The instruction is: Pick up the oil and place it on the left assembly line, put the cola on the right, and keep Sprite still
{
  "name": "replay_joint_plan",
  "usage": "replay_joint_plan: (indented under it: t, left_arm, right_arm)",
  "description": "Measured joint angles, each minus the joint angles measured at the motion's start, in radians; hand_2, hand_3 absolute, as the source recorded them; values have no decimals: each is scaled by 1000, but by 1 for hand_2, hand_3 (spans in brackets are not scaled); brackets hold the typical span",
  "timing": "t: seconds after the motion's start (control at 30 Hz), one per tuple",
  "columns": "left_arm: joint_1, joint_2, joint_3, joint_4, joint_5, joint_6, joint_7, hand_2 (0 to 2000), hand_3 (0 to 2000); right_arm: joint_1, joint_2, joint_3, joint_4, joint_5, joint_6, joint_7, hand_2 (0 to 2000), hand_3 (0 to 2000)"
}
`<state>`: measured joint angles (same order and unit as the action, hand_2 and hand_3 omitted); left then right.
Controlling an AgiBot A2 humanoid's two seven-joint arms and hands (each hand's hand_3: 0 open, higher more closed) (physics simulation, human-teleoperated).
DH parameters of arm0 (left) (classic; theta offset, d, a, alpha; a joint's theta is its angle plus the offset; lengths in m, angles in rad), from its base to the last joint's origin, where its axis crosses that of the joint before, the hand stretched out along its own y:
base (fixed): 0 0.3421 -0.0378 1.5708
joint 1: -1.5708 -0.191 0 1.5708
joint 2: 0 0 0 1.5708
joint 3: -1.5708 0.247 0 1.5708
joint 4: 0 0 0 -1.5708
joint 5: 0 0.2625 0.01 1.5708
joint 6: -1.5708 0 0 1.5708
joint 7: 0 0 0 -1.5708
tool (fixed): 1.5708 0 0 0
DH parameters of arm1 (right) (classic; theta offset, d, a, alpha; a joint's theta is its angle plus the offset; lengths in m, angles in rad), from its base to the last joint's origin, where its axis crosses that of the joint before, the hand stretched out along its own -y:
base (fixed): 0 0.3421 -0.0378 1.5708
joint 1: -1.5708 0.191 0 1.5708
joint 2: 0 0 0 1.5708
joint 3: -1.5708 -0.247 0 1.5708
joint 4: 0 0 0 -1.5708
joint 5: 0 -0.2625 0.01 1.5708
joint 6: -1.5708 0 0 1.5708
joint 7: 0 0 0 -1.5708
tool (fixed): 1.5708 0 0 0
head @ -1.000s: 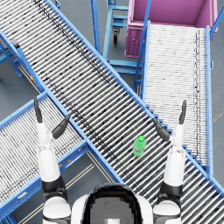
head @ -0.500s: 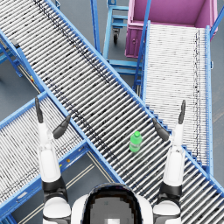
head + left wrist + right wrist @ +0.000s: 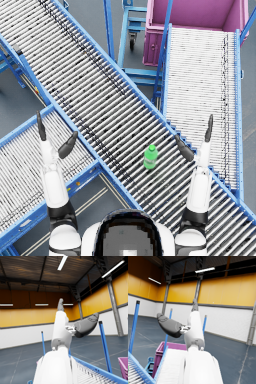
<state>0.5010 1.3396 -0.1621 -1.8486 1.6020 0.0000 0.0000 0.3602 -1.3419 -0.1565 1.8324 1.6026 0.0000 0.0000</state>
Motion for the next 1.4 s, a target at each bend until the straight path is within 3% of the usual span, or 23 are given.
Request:
replay_joint_plan:
  t: [1.4]
  left_arm:
    - [-17,11,12,-12,0,0,0,0,0]
  right_arm:
    - [-6,-14,-7,3,0,0,0,0,0]
